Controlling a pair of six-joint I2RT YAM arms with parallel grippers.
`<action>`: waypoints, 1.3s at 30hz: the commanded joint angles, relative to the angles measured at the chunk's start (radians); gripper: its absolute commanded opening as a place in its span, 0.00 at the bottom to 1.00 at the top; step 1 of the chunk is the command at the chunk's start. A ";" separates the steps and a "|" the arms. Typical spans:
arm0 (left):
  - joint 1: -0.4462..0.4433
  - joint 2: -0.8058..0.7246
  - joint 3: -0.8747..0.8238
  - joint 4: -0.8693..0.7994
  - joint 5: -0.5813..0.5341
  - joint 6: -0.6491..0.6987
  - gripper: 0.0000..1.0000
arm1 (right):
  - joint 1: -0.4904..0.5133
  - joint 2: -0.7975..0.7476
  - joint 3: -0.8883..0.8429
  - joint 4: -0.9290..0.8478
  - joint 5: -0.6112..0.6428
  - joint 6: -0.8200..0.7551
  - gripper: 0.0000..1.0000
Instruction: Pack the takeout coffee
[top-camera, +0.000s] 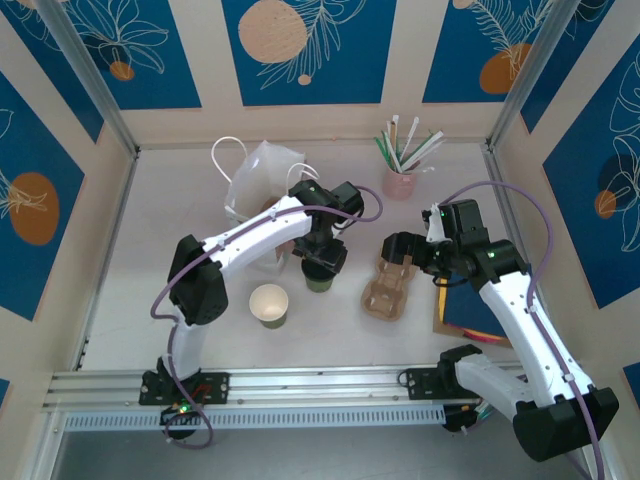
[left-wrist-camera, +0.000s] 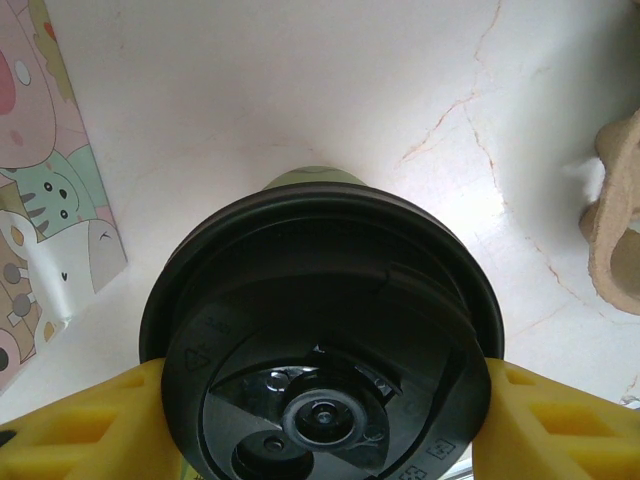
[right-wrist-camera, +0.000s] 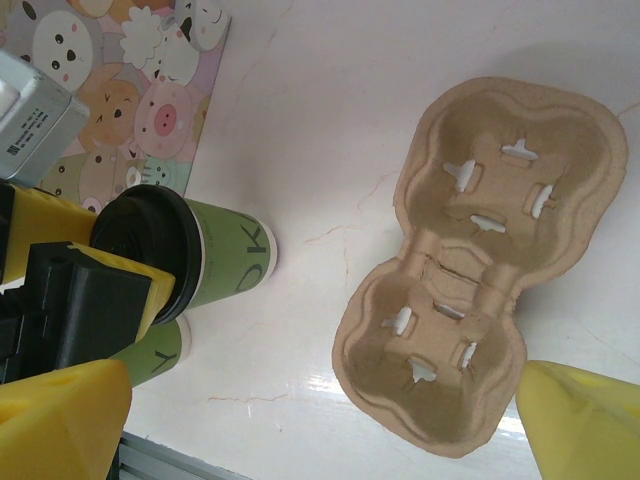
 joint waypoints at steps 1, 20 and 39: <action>-0.009 -0.037 0.028 -0.032 -0.012 -0.016 0.61 | 0.001 -0.023 -0.019 -0.007 -0.022 0.009 0.99; -0.013 -0.095 0.146 -0.104 -0.018 0.013 0.61 | 0.006 0.006 0.009 0.017 -0.040 0.010 0.99; -0.016 -0.233 0.226 -0.197 -0.068 0.035 0.60 | 0.038 0.071 0.071 0.065 -0.054 0.007 0.99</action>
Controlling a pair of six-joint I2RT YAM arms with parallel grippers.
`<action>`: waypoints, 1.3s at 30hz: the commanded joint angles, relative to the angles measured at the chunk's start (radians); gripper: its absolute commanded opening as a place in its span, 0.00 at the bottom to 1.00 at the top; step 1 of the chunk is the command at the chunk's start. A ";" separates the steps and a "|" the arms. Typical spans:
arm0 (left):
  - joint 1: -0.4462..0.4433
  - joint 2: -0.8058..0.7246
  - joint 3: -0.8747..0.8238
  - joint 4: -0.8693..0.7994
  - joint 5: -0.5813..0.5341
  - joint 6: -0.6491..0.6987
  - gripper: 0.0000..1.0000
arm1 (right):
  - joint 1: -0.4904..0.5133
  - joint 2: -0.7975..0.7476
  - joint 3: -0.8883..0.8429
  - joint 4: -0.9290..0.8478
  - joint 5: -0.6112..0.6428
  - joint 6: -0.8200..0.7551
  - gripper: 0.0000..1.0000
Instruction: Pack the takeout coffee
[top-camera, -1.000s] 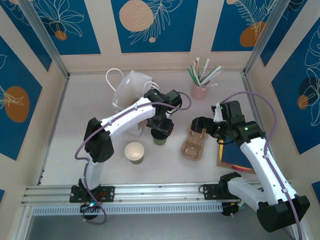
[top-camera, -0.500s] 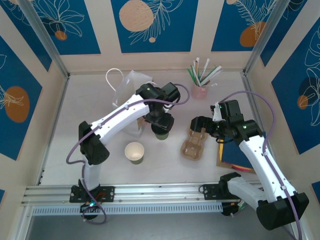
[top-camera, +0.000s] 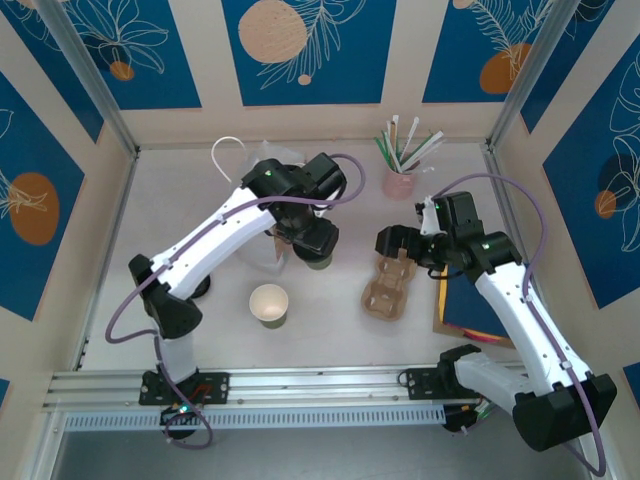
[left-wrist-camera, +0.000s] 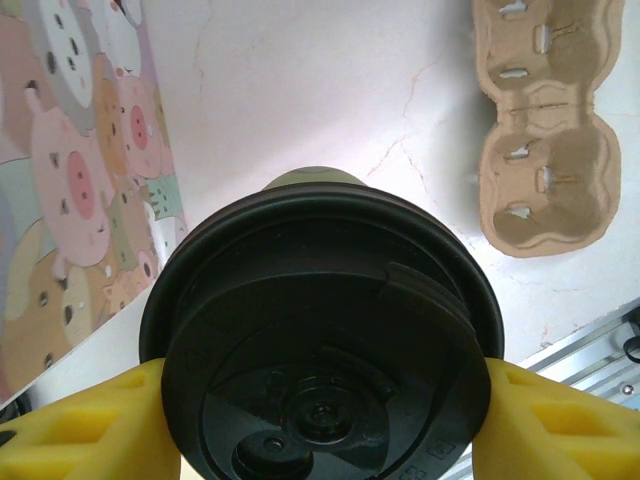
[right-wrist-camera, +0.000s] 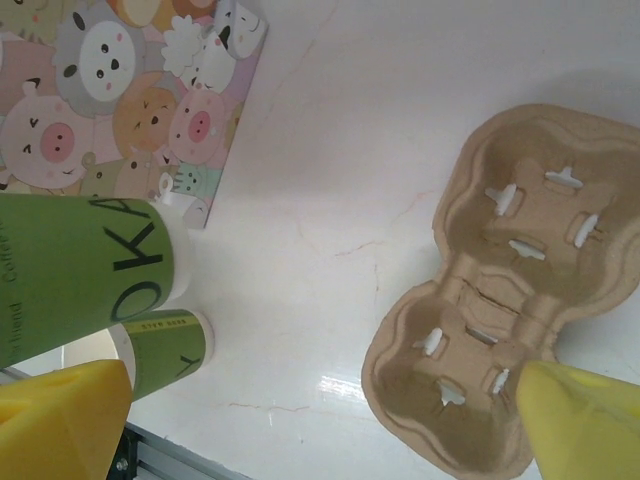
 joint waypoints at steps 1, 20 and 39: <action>-0.010 -0.053 0.042 -0.052 -0.031 0.004 0.60 | 0.012 0.012 0.032 0.021 -0.026 0.006 0.99; -0.007 -0.137 0.159 -0.095 -0.099 -0.010 0.60 | 0.054 0.059 0.078 0.030 -0.006 -0.002 0.99; 0.013 -0.231 0.170 -0.096 -0.239 -0.029 0.58 | 0.073 0.083 0.090 0.032 0.000 -0.005 0.99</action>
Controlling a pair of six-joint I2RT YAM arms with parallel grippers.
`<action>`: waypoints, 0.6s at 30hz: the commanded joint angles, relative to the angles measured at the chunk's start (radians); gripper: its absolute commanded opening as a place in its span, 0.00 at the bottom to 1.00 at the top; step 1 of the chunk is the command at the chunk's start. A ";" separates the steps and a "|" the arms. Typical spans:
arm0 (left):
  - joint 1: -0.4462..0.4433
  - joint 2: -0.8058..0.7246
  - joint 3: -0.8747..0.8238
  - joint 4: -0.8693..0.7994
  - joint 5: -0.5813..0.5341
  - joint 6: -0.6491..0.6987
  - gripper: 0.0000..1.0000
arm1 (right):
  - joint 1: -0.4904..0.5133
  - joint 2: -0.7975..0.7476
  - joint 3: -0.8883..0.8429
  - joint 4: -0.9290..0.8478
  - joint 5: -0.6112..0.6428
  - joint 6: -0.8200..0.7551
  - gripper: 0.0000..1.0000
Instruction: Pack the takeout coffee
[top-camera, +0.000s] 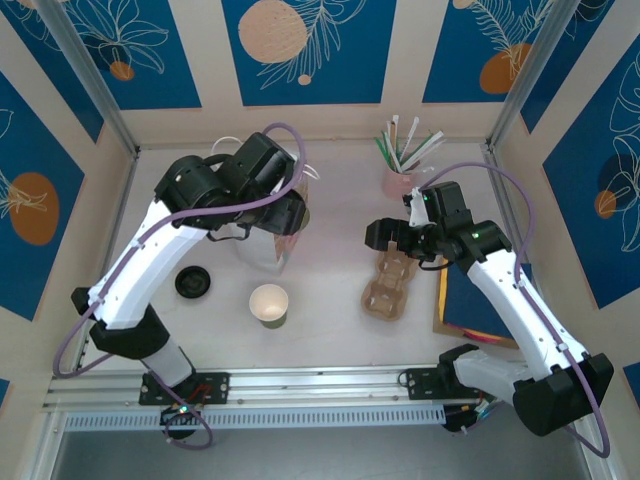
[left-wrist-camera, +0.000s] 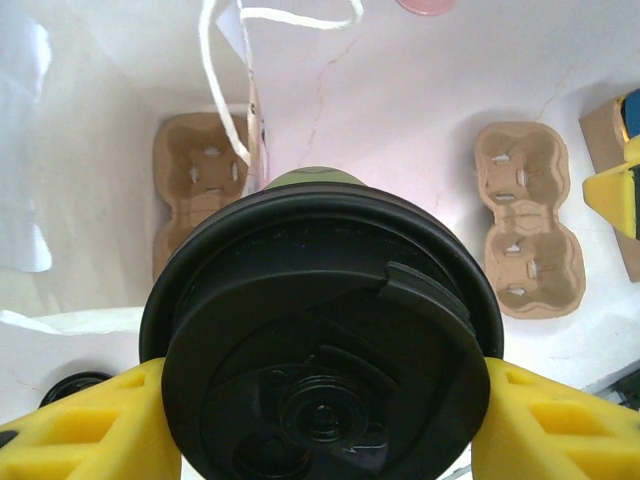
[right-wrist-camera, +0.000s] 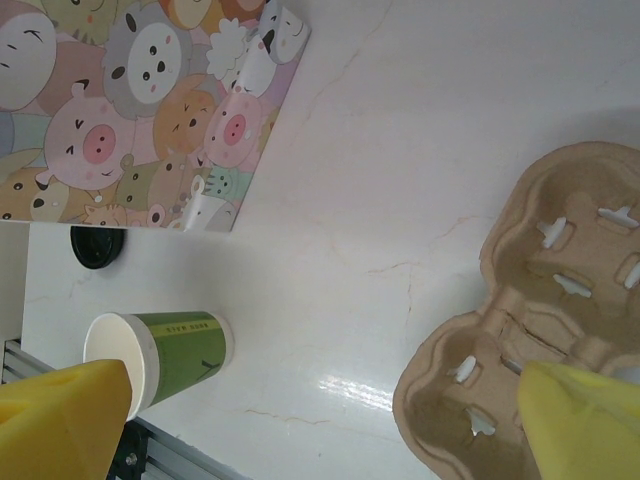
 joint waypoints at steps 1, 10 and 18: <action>0.011 -0.029 0.028 -0.033 -0.057 -0.018 0.58 | 0.009 0.006 0.030 -0.001 -0.001 -0.004 0.99; 0.025 -0.055 0.027 -0.021 -0.113 -0.028 0.58 | 0.013 0.011 0.028 -0.003 0.002 -0.004 0.99; 0.030 -0.049 0.024 0.001 -0.030 -0.006 0.58 | 0.014 0.019 0.033 -0.002 0.003 -0.002 0.99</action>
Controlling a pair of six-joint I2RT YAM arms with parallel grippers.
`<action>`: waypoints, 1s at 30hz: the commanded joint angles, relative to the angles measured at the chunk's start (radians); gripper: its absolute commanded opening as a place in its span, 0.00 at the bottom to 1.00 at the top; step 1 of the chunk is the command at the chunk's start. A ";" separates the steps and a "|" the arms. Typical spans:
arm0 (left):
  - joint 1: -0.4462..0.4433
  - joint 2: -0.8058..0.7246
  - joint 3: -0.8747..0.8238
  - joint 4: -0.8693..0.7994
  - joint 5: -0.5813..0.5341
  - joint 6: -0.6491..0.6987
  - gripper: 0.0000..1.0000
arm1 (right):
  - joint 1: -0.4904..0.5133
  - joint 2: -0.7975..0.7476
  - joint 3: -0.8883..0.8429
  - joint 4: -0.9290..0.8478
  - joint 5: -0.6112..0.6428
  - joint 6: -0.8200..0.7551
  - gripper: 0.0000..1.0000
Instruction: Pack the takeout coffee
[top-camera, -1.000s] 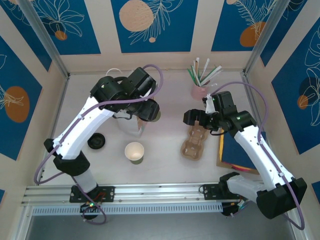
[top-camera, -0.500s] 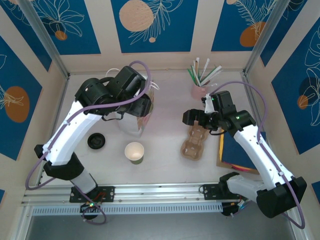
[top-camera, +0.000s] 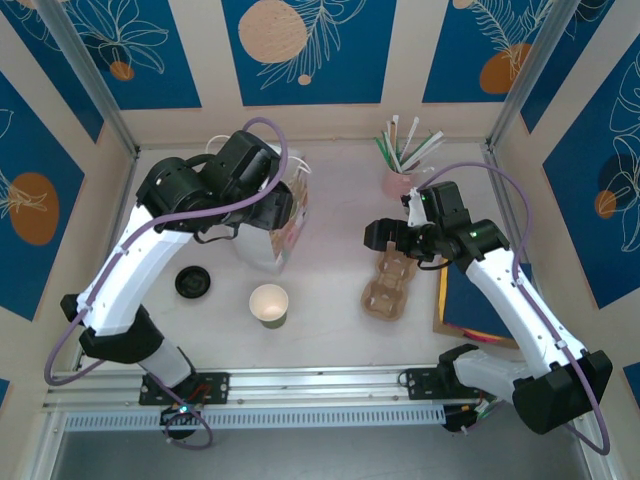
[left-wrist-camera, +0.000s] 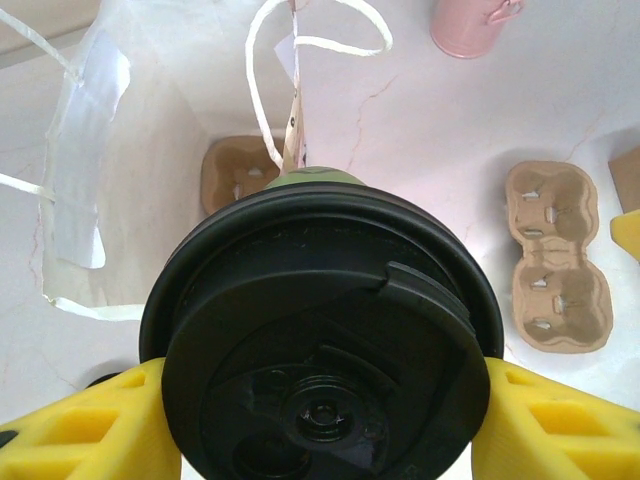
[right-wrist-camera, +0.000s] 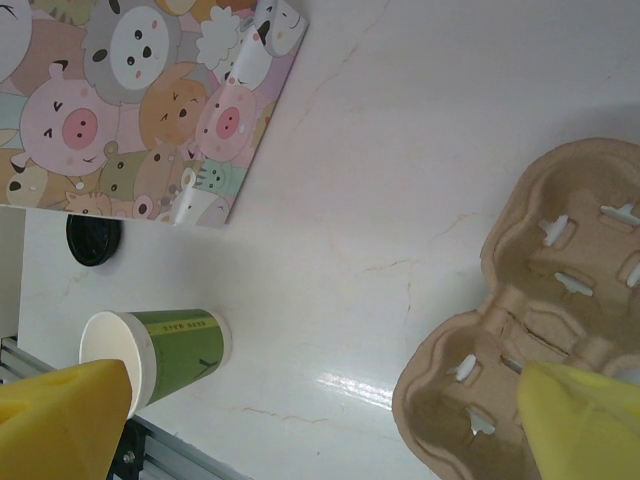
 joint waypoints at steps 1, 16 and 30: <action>0.006 -0.013 0.021 0.009 0.041 0.013 0.58 | 0.007 0.008 0.033 -0.001 -0.001 -0.001 0.99; 0.006 -0.096 -0.002 0.023 -0.005 0.009 0.57 | 0.007 0.005 0.032 -0.005 0.001 -0.001 0.99; 0.031 -0.097 -0.048 -0.009 -0.136 0.023 0.55 | 0.029 0.022 0.048 -0.009 0.009 0.002 0.99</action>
